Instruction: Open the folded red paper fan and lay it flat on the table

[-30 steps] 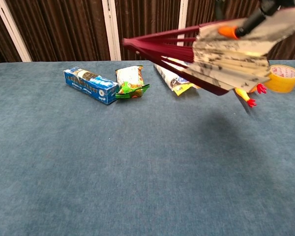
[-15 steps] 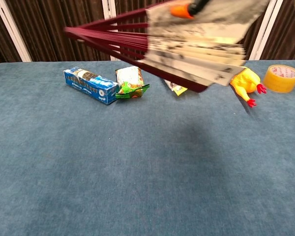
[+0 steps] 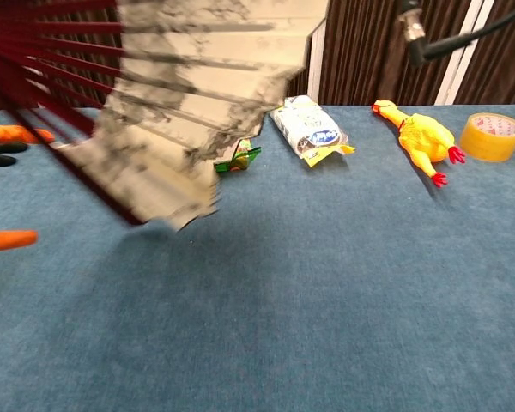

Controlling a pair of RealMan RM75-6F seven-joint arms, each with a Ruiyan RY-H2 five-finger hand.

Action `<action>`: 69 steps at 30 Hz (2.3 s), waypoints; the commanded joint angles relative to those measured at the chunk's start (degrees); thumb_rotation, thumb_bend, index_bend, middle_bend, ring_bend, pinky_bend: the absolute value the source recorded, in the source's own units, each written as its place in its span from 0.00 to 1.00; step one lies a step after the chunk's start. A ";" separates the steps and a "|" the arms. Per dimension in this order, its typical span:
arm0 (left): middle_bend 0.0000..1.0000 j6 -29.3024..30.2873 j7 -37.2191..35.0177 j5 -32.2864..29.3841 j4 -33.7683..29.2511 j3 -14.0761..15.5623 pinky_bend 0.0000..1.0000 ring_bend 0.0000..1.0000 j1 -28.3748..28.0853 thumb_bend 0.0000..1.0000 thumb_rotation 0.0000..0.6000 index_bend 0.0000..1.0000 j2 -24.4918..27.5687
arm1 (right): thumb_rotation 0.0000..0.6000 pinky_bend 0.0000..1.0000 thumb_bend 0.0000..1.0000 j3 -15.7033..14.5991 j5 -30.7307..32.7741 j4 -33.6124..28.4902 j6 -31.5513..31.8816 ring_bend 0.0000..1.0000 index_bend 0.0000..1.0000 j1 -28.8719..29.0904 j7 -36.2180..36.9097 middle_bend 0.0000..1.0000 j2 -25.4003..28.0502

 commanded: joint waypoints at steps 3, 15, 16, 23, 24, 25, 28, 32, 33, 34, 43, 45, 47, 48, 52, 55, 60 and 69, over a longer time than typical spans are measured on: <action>0.00 -1.01 -1.08 -0.21 0.79 -0.40 0.00 0.00 -1.36 0.24 1.00 0.14 -1.50 | 1.00 0.13 0.40 0.82 1.86 -1.68 1.82 0.22 0.71 1.77 0.21 0.10 -0.73; 0.09 -0.03 -4.00 -1.43 4.02 -1.82 0.01 0.00 -2.99 0.30 1.00 0.34 -7.99 | 1.00 0.14 0.40 3.41 5.77 -6.68 6.11 0.22 0.72 5.41 -0.47 0.10 0.64; 0.10 0.15 -4.42 -1.40 4.02 -1.91 0.01 0.00 -3.13 0.33 1.00 0.36 -8.40 | 1.00 0.14 0.40 3.35 5.96 -7.25 6.57 0.22 0.72 5.65 -1.01 0.10 1.15; 0.12 1.86 -2.53 0.26 3.69 -0.23 0.02 0.00 -2.67 0.35 1.00 0.40 -8.17 | 1.00 0.14 0.40 2.70 8.05 -8.34 9.68 0.22 0.72 5.04 -1.46 0.10 3.55; 0.12 2.22 -2.70 0.30 3.50 -0.14 0.02 0.00 -2.49 0.35 1.00 0.40 -7.98 | 1.00 0.14 0.40 2.43 8.14 -8.36 9.83 0.22 0.72 4.74 -1.25 0.10 3.94; 0.12 2.53 -2.93 0.28 3.32 -0.07 0.02 0.00 -2.32 0.35 1.00 0.40 -7.75 | 1.00 0.14 0.40 2.11 8.19 -8.32 9.84 0.22 0.72 4.47 -1.12 0.10 4.39; 0.12 3.09 -3.68 0.47 2.94 0.17 0.02 0.00 -2.08 0.35 1.00 0.37 -7.09 | 1.00 0.14 0.40 1.26 7.91 -7.76 9.74 0.22 0.72 3.82 -0.82 0.10 5.65; 0.11 3.59 -4.06 1.32 2.81 1.06 0.02 0.00 -1.83 0.35 1.00 0.31 -6.11 | 1.00 0.14 0.40 0.81 7.86 -7.02 9.32 0.22 0.72 2.93 0.81 0.10 6.94; 0.11 3.90 -4.29 1.50 2.82 1.19 0.02 0.00 -1.70 0.35 1.00 0.31 -5.96 | 1.00 0.14 0.40 0.64 7.75 -6.85 9.22 0.22 0.72 2.74 1.15 0.10 7.19; 0.11 4.30 -4.54 1.58 2.87 1.20 0.02 0.00 -1.56 0.35 1.00 0.32 -5.87 | 1.00 0.14 0.40 0.46 7.64 -6.72 9.12 0.22 0.72 2.55 1.51 0.10 7.37; 0.13 4.71 -5.38 -0.14 3.31 -0.31 0.02 0.00 -1.71 0.35 1.00 0.35 -5.88 | 1.00 0.14 0.40 -0.87 6.07 -6.20 8.52 0.22 0.72 1.66 3.90 0.10 7.90; 0.12 4.59 -6.01 -0.70 3.26 -0.82 0.02 0.00 -1.88 0.35 1.00 0.31 -6.08 | 1.00 0.14 0.40 -1.02 5.94 -6.27 8.51 0.22 0.72 1.64 4.03 0.10 8.10; 0.12 3.82 -6.12 -1.35 3.15 -1.00 0.02 0.00 -2.15 0.35 1.00 0.27 -5.97 | 1.00 0.14 0.40 -1.20 5.84 -6.36 8.48 0.22 0.72 1.65 4.12 0.10 8.27; 0.11 3.52 -6.24 -1.60 3.04 -1.07 0.02 0.00 -2.26 0.34 1.00 0.24 -5.92 | 1.00 0.14 0.40 -1.24 5.89 -6.39 8.47 0.22 0.72 1.67 4.21 0.10 8.33; 0.09 2.90 -7.61 -1.97 3.14 -1.09 0.02 0.00 -2.50 0.32 1.00 0.11 -6.00 | 1.00 0.14 0.40 -1.57 5.95 -6.36 8.56 0.22 0.72 1.73 4.27 0.10 8.51; 0.09 2.57 -8.03 -2.15 3.68 -1.05 0.02 0.00 -2.67 0.32 1.00 0.10 -6.24 | 1.00 0.14 0.40 -1.81 5.80 -6.43 8.55 0.22 0.72 1.74 4.46 0.10 8.58; 0.10 1.94 -8.48 -2.54 4.33 -1.83 0.02 0.00 -3.52 0.32 1.00 0.17 -7.08 | 1.00 0.14 0.40 -2.13 5.50 -6.41 8.41 0.22 0.72 1.83 4.79 0.10 8.63; 0.14 -0.26 -5.79 -3.98 6.48 -3.85 0.02 0.00 -6.34 0.33 1.00 0.34 -10.75 | 1.00 0.14 0.40 -3.05 4.74 -6.10 8.05 0.22 0.72 1.77 5.35 0.10 8.64</action>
